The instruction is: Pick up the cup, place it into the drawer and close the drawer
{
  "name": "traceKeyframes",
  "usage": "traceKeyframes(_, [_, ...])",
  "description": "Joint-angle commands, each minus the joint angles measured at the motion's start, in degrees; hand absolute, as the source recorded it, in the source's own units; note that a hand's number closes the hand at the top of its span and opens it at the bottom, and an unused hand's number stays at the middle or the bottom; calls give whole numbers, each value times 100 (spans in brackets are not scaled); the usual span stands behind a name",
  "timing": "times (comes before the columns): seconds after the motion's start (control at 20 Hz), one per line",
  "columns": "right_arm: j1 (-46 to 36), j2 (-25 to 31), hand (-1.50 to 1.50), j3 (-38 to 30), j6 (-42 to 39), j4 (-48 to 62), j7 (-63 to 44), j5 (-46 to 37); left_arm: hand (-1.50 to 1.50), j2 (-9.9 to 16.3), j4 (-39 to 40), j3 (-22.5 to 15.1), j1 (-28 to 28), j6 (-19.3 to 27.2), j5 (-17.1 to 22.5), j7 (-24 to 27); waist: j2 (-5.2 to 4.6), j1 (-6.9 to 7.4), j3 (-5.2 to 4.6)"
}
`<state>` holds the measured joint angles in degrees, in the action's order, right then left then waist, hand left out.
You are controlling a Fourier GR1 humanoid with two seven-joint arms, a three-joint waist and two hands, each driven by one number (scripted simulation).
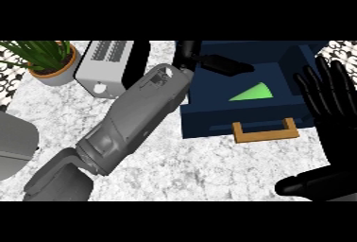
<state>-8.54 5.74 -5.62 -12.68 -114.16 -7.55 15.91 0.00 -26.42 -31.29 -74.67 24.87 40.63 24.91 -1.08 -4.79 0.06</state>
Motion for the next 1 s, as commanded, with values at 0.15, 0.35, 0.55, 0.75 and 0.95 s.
traceKeyframes(0.15, [594,198,-150,-272,-366,-469,-23,523,-150,0,-367,473,20,-243,399,215,96,285,-3])
traceKeyframes(0.35, [418,441,150,-199,-528,-392,-74,283,-150,392,-1168,606,468,-243,375,-250,151,527,-7])
traceKeyframes(0.55, [516,911,150,-64,-939,-522,-55,-253,-150,728,-1583,817,875,-221,456,-191,151,558,-9])
traceKeyframes(0.75, [969,1100,150,-274,-1168,-731,51,-258,-150,1113,-2657,702,2091,-79,417,-239,183,610,-7])
traceKeyframes(0.95, [837,1102,150,184,-1085,-733,-150,-1005,-150,1565,-3722,648,2813,227,330,-528,183,693,-9])
